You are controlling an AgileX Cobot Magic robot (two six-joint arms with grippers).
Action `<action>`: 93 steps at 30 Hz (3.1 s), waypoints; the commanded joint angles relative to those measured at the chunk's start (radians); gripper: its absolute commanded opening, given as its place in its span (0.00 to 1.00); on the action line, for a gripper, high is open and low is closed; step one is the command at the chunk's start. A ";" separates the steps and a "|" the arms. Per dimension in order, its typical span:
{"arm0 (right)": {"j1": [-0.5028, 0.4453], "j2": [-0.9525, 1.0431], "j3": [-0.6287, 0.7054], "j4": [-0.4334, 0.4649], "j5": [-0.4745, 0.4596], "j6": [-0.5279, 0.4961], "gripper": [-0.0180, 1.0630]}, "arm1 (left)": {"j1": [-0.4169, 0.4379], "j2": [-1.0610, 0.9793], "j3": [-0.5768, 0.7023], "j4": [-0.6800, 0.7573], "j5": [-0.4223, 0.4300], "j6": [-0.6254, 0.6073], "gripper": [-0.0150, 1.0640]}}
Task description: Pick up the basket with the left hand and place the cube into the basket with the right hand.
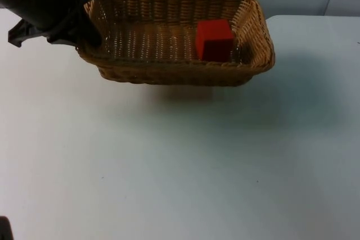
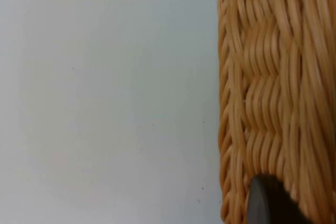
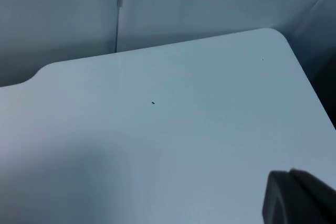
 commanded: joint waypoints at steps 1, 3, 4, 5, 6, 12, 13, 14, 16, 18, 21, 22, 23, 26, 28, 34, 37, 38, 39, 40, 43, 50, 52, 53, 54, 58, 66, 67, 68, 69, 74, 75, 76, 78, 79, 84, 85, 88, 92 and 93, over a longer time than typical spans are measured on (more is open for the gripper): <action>-0.006 -0.007 -0.006 -0.014 0.004 0.006 0.02 | -0.002 -0.014 -0.010 -0.039 -0.001 -0.007 0.01; -0.006 -0.007 -0.006 -0.014 0.004 0.006 0.02 | -0.002 -0.014 -0.010 -0.039 -0.001 -0.007 0.01; -0.006 -0.007 -0.006 -0.014 0.004 0.006 0.02 | -0.002 -0.014 -0.010 -0.039 -0.001 -0.007 0.01; -0.006 -0.007 -0.006 -0.005 0.004 0.006 0.02 | -0.002 -0.014 -0.010 -0.039 -0.001 -0.007 0.01; -0.006 -0.007 -0.006 0.004 0.004 0.008 0.02 | -0.002 -0.014 -0.010 -0.039 -0.001 -0.007 0.01; -0.006 -0.001 -0.006 0.020 0.004 0.006 0.02 | -0.002 -0.014 -0.010 -0.040 -0.031 -0.007 0.01; -0.006 -0.001 -0.006 0.029 0.004 0.006 0.02 | -0.002 -0.014 -0.010 -0.040 -0.046 -0.007 0.01; -0.006 -0.001 -0.006 0.033 0.004 0.006 0.02 | -0.002 -0.014 -0.010 -0.040 -0.059 -0.007 0.01; -0.006 -0.001 -0.006 0.033 0.004 0.006 0.02 | -0.002 -0.014 -0.010 -0.043 -0.067 -0.007 0.01; -0.006 -0.001 -0.006 0.039 0.004 0.005 0.02 | -0.002 -0.014 -0.010 -0.044 -0.071 -0.007 0.01; -0.006 -0.001 -0.006 0.039 0.004 0.005 0.02 | -0.002 -0.014 -0.010 -0.046 -0.069 -0.007 0.01; -0.006 -0.001 -0.006 0.041 0.004 0.004 0.02 | -0.002 -0.014 -0.010 -0.048 -0.067 -0.007 0.01; -0.006 -0.001 -0.006 0.049 0.004 0.004 0.02 | -0.002 -0.014 -0.010 -0.056 -0.043 -0.007 0.01; -0.006 -0.001 -0.006 0.061 0.004 0.002 0.02 | -0.007 -0.006 -0.010 -0.093 0.040 -0.007 0.01; -0.006 -0.001 -0.006 0.061 0.004 0.002 0.02 | -0.007 -0.003 -0.010 -0.103 0.050 -0.007 0.01; -0.006 -0.001 -0.006 0.068 0.004 0.002 0.02 | -0.015 0.023 -0.010 -0.105 0.119 -0.007 0.01; -0.006 -0.001 -0.006 0.079 0.004 0.002 0.02 | -0.025 0.046 -0.010 -0.098 0.119 0.001 0.01; -0.006 -0.001 -0.006 0.081 0.004 0.002 0.02 | -0.031 0.058 -0.010 -0.098 0.119 0.016 0.01; -0.006 -0.001 -0.006 0.080 0.004 0.002 0.02 | -0.040 0.075 -0.010 -0.102 0.117 0.034 0.01; -0.006 -0.001 -0.006 0.082 0.004 0.002 0.02 | -0.046 0.082 -0.010 -0.102 0.111 0.044 0.01; -0.006 -0.001 -0.006 0.083 0.004 0.002 0.02 | -0.062 0.101 -0.010 -0.102 0.098 0.057 0.01; -0.006 0.001 -0.006 0.083 0.004 0.002 0.02 | -0.089 0.141 -0.010 -0.121 0.091 0.117 0.02; -0.006 0.003 -0.006 0.083 0.004 0.002 0.02 | -0.089 0.143 -0.010 -0.119 0.093 0.117 0.04; -0.006 0.005 -0.006 0.086 0.004 0.002 0.02 | -0.089 0.143 -0.010 -0.117 0.093 0.117 0.09; -0.006 0.007 -0.006 0.092 0.004 0.002 0.02 | -0.089 0.143 -0.010 -0.117 0.093 0.117 0.12; -0.006 0.007 -0.006 0.125 0.004 0.002 0.02 | -0.089 0.143 -0.010 -0.121 0.093 0.117 0.28; -0.006 0.007 -0.006 0.136 0.004 -0.005 0.02 | -0.087 0.143 -0.060 -0.172 0.101 0.111 0.73; -0.006 0.007 -0.006 0.136 0.004 -0.005 0.02 | -0.087 0.143 -0.060 -0.172 0.101 0.111 0.73; -0.006 0.007 -0.006 0.136 0.004 -0.019 0.02 | -0.087 0.143 -0.085 -0.172 0.121 0.111 0.73; -0.006 0.007 -0.006 0.136 0.004 -0.037 0.02 | -0.087 0.141 -0.122 -0.169 0.146 0.113 0.73; -0.006 0.007 -0.006 0.073 0.004 -0.090 0.02 | -0.070 0.111 -0.333 -0.015 0.275 -0.010 0.50; -0.006 0.006 -0.006 0.022 0.004 -0.090 0.02 | -0.068 0.091 -0.371 0.052 0.285 -0.046 0.41; -0.006 0.006 -0.006 0.022 0.004 -0.090 0.02 | -0.068 0.091 -0.371 0.052 0.285 -0.046 0.41; -0.006 -0.005 -0.006 -0.062 0.004 -0.052 0.02 | -0.067 0.038 -0.439 0.221 0.307 -0.125 0.19; -0.006 -0.015 -0.006 -0.105 0.004 -0.017 0.02 | -0.067 0.012 -0.456 0.288 0.307 -0.151 0.08; -0.006 -0.090 -0.006 -0.176 0.004 0.062 0.02 | -0.066 -0.108 -0.463 0.471 0.269 -0.175 0.01; -0.006 -0.108 -0.006 -0.178 0.004 0.068 0.02 | -0.064 -0.125 -0.463 0.498 0.279 -0.190 0.01; -0.006 -0.145 -0.006 -0.183 0.004 0.068 0.02 | -0.064 -0.154 -0.463 0.581 0.322 -0.202 0.01; -0.006 -0.214 -0.006 -0.183 0.004 0.066 0.02 | -0.064 -0.198 -0.459 0.732 0.441 -0.259 0.01; -0.006 -0.241 -0.006 -0.183 0.004 0.066 0.02 | -0.064 -0.222 -0.450 0.763 0.467 -0.274 0.01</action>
